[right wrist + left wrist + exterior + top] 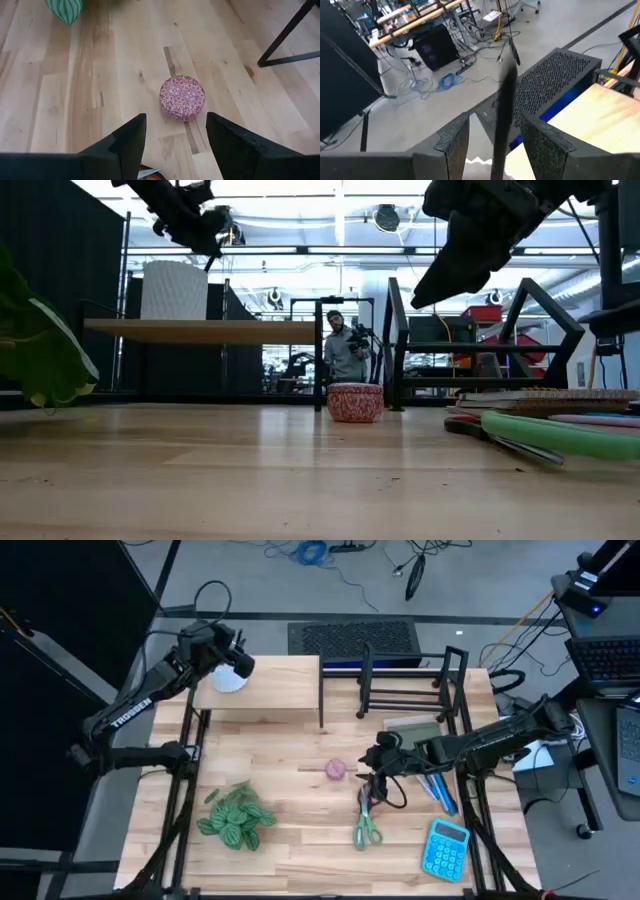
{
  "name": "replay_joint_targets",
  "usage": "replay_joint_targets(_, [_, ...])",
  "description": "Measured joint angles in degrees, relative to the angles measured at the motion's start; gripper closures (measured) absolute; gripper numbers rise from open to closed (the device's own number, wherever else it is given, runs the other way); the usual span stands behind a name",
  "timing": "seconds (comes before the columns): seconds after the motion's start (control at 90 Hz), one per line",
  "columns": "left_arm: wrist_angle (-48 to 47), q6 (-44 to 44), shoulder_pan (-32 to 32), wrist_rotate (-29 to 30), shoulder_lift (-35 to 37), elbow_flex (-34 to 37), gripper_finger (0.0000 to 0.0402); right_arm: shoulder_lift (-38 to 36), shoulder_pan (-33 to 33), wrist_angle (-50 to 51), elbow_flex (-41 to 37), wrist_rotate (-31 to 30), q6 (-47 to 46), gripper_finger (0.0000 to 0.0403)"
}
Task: Stock shelves
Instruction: Put the black pen into the white pen holder
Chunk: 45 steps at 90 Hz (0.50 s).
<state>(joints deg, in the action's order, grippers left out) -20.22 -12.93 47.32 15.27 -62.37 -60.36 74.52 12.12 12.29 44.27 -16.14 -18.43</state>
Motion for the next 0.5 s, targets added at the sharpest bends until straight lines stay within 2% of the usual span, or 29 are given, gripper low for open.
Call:
replay_joint_targets(0.189, [0.52, 0.55, 0.62, -0.02, -1.75, 0.00, 0.0247, 0.00, 0.00, 0.00, 0.00, -0.02, -0.90, 0.0213])
replay_joint_targets(0.5, [0.19, 0.57, 0.56, -0.04, -1.29, 0.00, 0.0322, 0.00, 0.00, 0.44, 0.00, -0.01, -1.50, 0.0213])
